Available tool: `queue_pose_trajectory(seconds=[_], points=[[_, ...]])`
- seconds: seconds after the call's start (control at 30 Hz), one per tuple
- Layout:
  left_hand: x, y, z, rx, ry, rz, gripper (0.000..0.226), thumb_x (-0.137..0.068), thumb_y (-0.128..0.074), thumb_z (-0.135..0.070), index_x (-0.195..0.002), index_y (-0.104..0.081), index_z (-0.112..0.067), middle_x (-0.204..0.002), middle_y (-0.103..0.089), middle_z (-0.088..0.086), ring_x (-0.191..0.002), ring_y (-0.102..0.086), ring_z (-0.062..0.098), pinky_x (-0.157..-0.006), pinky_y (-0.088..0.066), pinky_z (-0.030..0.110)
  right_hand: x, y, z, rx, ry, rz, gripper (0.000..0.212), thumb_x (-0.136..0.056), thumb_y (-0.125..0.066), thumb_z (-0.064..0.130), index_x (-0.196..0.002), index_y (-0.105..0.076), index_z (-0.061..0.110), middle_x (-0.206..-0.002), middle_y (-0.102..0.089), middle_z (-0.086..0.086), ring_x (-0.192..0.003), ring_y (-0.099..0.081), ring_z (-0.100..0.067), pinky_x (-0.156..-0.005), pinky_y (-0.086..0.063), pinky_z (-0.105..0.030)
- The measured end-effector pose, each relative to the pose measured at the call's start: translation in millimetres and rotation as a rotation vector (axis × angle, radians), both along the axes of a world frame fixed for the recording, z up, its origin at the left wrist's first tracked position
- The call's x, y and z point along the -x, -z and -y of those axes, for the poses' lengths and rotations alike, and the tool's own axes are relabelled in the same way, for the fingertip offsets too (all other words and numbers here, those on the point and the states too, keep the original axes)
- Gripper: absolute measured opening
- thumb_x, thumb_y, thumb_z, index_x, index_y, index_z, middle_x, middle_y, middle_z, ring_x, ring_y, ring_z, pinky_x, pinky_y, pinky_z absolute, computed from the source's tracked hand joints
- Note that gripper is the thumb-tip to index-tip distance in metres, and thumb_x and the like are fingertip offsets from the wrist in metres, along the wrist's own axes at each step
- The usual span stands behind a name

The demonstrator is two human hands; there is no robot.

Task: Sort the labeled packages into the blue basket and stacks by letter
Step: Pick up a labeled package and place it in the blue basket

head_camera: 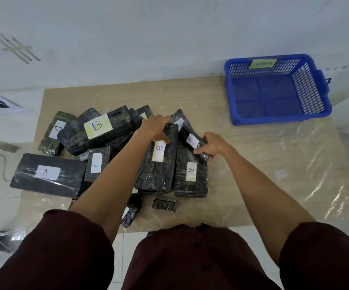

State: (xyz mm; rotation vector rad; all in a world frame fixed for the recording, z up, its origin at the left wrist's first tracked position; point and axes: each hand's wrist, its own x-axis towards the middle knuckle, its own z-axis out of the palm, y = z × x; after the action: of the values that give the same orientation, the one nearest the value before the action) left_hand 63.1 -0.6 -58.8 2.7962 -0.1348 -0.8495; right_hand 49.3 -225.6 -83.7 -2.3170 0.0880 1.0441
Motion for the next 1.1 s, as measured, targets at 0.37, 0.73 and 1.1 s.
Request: queue_pose_trajectory(seconds=[0.37,0.73,1.1], points=[[-39.4,-34.2,10.9,0.425,-0.315,0.051,0.048,-0.104,-0.050,-0.040,-0.143,-0.046,-0.011,-0.126,-0.061,0.010,-0.108,-0.061,0.027,-0.091,-0.049,0.040,-74.7,-71.2,21.6,-0.411,0.143,0.211,0.032,-0.086,-0.080,0.028,-0.113,-0.067,0.016,-0.080,-0.066,-0.006,-0.056,-0.056,-0.016,-0.046,-0.040,-0.026],[-60.6,-91.4,21.8,1.121,-0.626,0.362,0.032,-0.094,-0.072,-0.023,-0.123,-0.062,-0.015,-0.109,-0.069,0.012,-0.100,-0.069,0.024,-0.076,-0.059,0.026,-103.6,-126.1,14.9,-0.835,0.283,0.378,0.034,-0.090,-0.076,0.018,-0.120,-0.062,0.015,-0.106,-0.065,-0.012,-0.081,-0.065,-0.022,-0.049,-0.053,-0.030],[-52.7,-115.9,24.7,1.501,-0.812,0.202,0.026,-0.092,-0.068,0.000,-0.113,-0.055,-0.011,-0.112,-0.063,0.017,-0.089,-0.069,0.024,-0.075,-0.062,0.037,-99.8,-146.4,-7.7,-1.004,0.405,0.440,0.034,-0.088,-0.064,-0.006,-0.115,-0.063,0.015,-0.111,-0.060,-0.016,-0.101,-0.068,-0.033,-0.074,-0.063,-0.046]])
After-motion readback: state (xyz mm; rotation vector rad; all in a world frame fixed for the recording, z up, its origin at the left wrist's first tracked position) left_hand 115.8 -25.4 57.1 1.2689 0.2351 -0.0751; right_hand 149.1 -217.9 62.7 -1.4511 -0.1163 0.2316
